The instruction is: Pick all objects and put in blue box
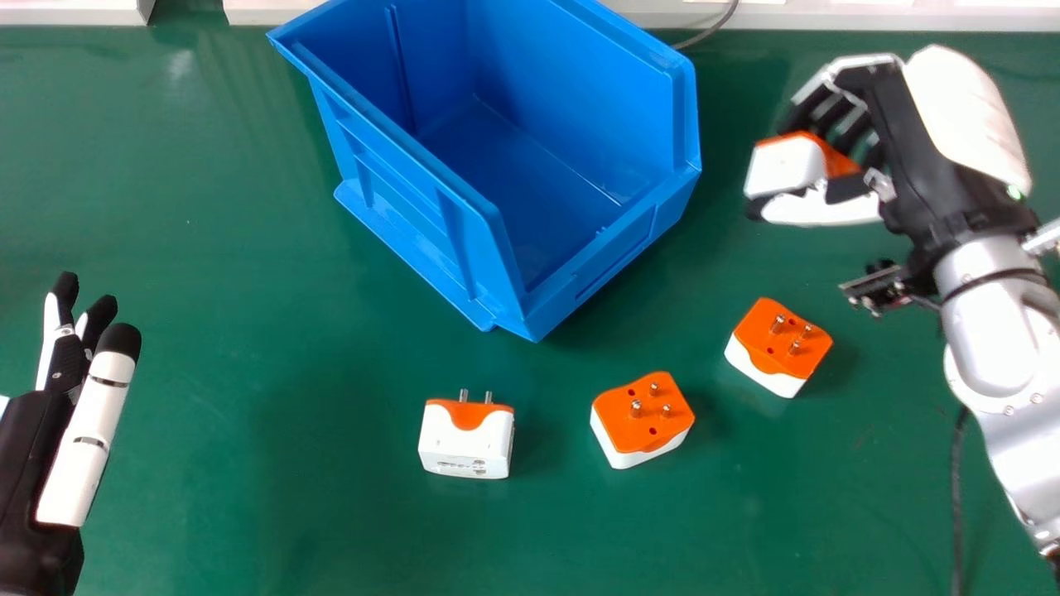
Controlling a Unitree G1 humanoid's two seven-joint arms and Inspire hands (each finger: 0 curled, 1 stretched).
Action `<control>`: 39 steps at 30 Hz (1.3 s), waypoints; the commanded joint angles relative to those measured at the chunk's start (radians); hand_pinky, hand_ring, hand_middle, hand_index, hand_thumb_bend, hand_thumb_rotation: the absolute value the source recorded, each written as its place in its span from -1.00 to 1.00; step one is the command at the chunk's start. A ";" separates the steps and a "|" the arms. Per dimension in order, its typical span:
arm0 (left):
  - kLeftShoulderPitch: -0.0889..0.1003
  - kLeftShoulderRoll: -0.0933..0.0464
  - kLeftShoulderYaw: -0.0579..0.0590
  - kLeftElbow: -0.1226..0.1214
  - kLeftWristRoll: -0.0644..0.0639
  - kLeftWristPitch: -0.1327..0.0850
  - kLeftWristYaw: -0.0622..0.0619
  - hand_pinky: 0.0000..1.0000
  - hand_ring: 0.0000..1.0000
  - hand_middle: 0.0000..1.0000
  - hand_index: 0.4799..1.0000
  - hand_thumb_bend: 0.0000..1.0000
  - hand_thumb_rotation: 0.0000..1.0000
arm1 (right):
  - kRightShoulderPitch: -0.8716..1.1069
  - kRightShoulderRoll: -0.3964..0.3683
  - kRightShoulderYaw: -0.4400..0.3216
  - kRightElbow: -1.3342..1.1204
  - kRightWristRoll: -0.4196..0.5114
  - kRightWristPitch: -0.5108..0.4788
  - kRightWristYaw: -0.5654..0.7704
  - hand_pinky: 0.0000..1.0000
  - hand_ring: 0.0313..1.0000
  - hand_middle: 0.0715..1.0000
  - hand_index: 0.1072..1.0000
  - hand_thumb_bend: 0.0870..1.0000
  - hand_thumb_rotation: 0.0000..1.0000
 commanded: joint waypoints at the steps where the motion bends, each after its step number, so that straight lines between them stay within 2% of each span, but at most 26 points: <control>1: -0.012 0.002 -0.005 0.004 0.010 -0.020 0.010 1.00 1.00 1.00 0.97 -0.07 0.94 | -0.027 0.021 -0.008 -0.072 0.005 0.003 0.019 -0.92 -0.90 -0.87 -0.19 -0.15 -0.72; 8: -0.038 -0.003 -0.024 0.020 0.013 -0.016 0.019 1.00 1.00 1.00 0.97 -0.11 0.92 | -0.130 0.108 0.042 -0.115 -0.025 0.043 0.091 -0.91 -0.90 -0.88 -0.19 -0.15 -0.72; 13: -0.054 -0.004 -0.036 0.034 0.012 -0.017 0.025 1.00 1.00 1.00 0.96 -0.12 0.91 | -0.256 0.178 0.084 0.008 -0.040 0.006 0.060 -0.93 -0.91 -0.89 -0.19 -0.15 -0.72; 18: -0.057 -0.005 -0.039 0.042 0.006 -0.020 0.025 1.00 1.00 1.00 0.95 -0.11 0.90 | -0.381 0.250 0.108 0.183 -0.051 -0.035 0.004 -0.94 -0.93 -0.90 -0.19 -0.15 -0.72; 25: -0.045 -0.014 -0.043 0.023 0.000 -0.017 0.029 1.00 1.00 1.00 0.96 -0.11 0.89 | -0.592 0.337 0.140 0.545 -0.071 -0.113 -0.131 -0.92 -0.91 -0.89 -0.19 -0.15 -0.71; 27: -0.043 -0.017 -0.046 0.019 0.000 -0.016 0.030 1.00 1.00 1.00 0.95 -0.11 0.88 | -0.622 0.342 0.153 0.627 -0.083 -0.134 -0.173 -0.85 -0.83 -0.81 -0.19 -0.15 -0.71; 29: -0.044 -0.019 -0.047 0.019 0.000 -0.015 0.031 1.00 1.00 1.00 0.94 -0.11 0.88 | -0.638 0.345 0.161 0.679 -0.091 -0.144 -0.198 -0.66 -0.56 -0.54 -0.19 -0.15 -0.71; 30: -0.044 -0.020 -0.049 0.018 0.002 -0.014 0.031 1.00 1.00 1.00 0.94 -0.11 0.88 | -0.638 0.346 0.167 0.688 -0.096 -0.134 -0.197 -0.62 -0.52 -0.49 -0.19 -0.15 -0.70; 31: -0.044 -0.020 -0.049 0.016 0.002 -0.014 0.031 1.00 1.00 1.00 0.94 -0.11 0.88 | -0.637 0.347 0.173 0.692 -0.100 -0.123 -0.192 -0.46 -0.34 -0.29 -0.17 -0.14 -0.68; 32: -0.043 -0.020 -0.049 0.015 0.003 -0.013 0.031 1.00 1.00 1.00 0.94 -0.11 0.87 | -0.636 0.347 0.178 0.694 -0.102 -0.115 -0.188 -0.41 -0.29 -0.23 -0.16 -0.14 -0.68; 33: -0.042 -0.021 -0.050 0.013 0.003 -0.013 0.031 1.00 1.00 1.00 0.94 -0.11 0.87 | -0.635 0.346 0.182 0.691 -0.102 -0.104 -0.174 -0.22 -0.04 0.02 0.08 -0.18 -0.09; 34: -0.041 -0.021 -0.050 0.012 0.003 -0.013 0.031 1.00 1.00 1.00 0.94 -0.11 0.87 | -0.633 0.344 0.186 0.685 -0.100 -0.094 -0.154 -0.22 -0.04 0.02 0.08 -0.18 -0.09; 35: -0.040 -0.022 -0.050 0.011 0.002 -0.013 0.031 1.00 1.00 1.00 0.94 -0.12 0.87 | -0.631 0.342 0.188 0.680 -0.098 -0.087 -0.139 -0.15 0.05 0.12 0.17 -0.15 0.01; 36: -0.039 -0.022 -0.050 0.010 0.002 -0.013 0.030 1.00 1.00 1.00 0.94 -0.12 0.87 | -0.629 0.339 0.190 0.675 -0.095 -0.083 -0.120 0.02 0.29 0.36 0.41 -0.09 0.26; 37: -0.039 -0.022 -0.049 0.010 0.001 -0.013 0.030 1.00 1.00 1.00 0.94 -0.13 0.87 | -0.627 0.337 0.190 0.672 -0.092 -0.083 -0.108 0.12 0.42 0.50 0.54 -0.07 0.38; 38: -0.039 -0.021 -0.049 0.010 0.000 -0.013 0.030 1.00 1.00 1.00 0.94 -0.13 0.86 | -0.624 0.335 0.191 0.667 -0.094 -0.084 -0.102 0.22 0.54 0.63 0.65 -0.06 0.49; 39: -0.039 -0.021 -0.048 0.009 0.000 -0.012 0.030 1.00 1.00 1.00 0.94 -0.13 0.86 | -0.621 0.334 0.192 0.663 -0.095 -0.084 -0.098 0.22 0.54 0.63 0.65 -0.06 0.49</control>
